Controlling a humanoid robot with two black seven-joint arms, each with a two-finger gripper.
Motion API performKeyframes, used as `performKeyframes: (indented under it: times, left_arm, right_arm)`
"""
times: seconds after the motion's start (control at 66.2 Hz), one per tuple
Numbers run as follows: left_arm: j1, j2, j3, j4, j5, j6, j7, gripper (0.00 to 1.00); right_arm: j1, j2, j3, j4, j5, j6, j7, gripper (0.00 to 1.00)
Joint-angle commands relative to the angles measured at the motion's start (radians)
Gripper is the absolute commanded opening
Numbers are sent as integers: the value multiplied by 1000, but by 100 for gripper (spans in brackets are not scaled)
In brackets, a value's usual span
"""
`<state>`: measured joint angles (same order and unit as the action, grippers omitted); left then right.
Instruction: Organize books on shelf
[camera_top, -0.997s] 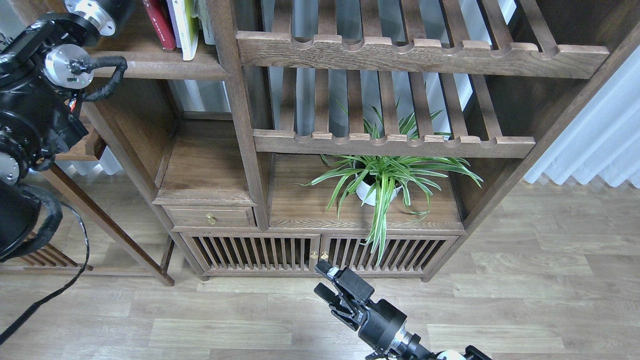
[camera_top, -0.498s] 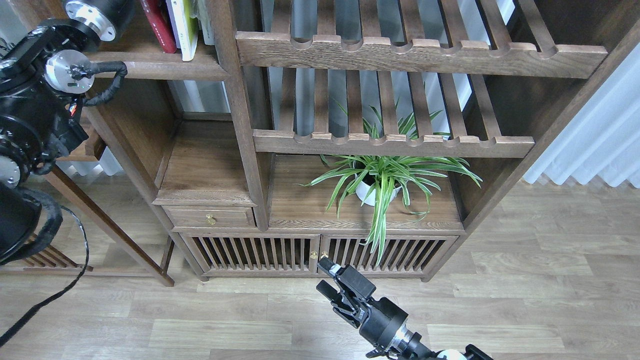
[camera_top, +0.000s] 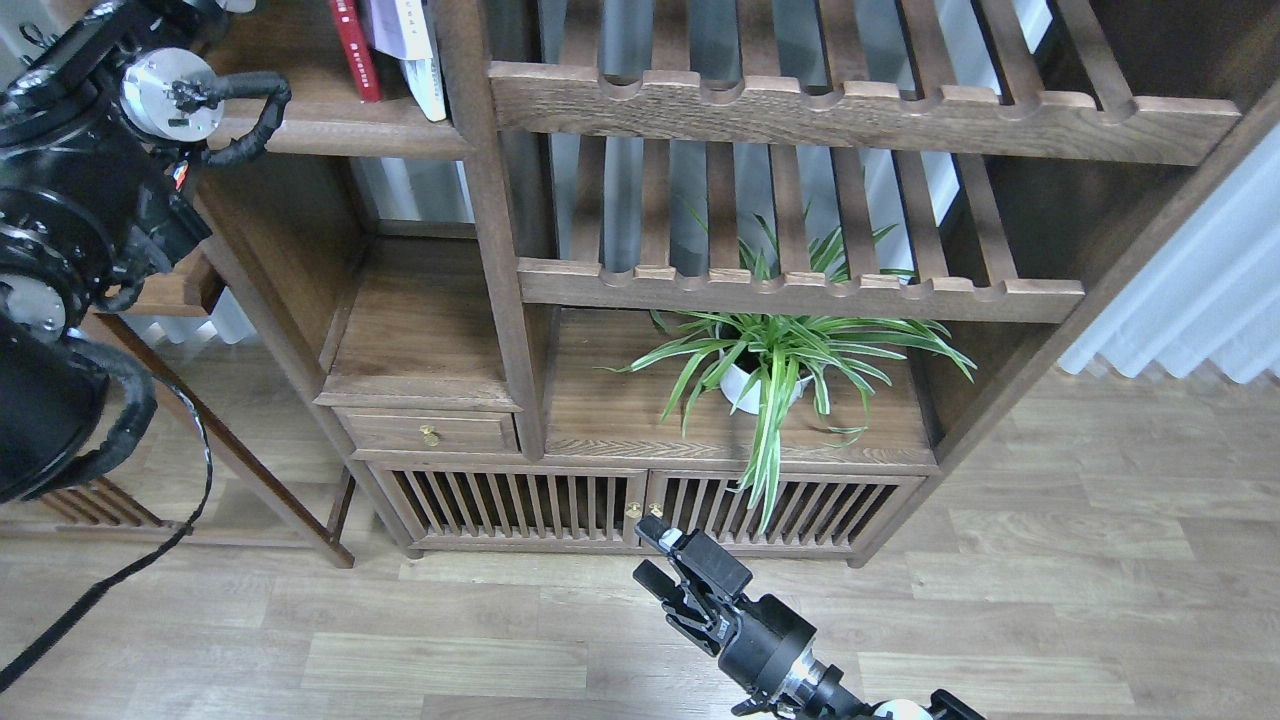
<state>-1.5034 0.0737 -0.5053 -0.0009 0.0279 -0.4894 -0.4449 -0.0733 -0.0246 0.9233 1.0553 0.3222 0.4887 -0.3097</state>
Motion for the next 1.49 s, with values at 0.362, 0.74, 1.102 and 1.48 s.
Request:
performKeyframes:
  times: [0.362, 0.74, 1.102, 1.48]
  left_arm:
    - [51, 55, -75, -16, -62, 1, -6, 96]
    - [184, 133, -157, -218, -62, 1, 5, 96]
    - [267, 127, -134, -300, -57, 1, 15, 96]
    - [584, 311, -182, -794, -72, 1, 271, 96]
  right_arm:
    - [0, 0, -1, -1, 0, 0, 0, 99]
    - [4, 2, -1, -5, 0, 0, 0, 99]
    - [73, 25, 74, 5, 9, 0, 67, 99]
    - [59, 25, 75, 49, 20, 0, 141, 99]
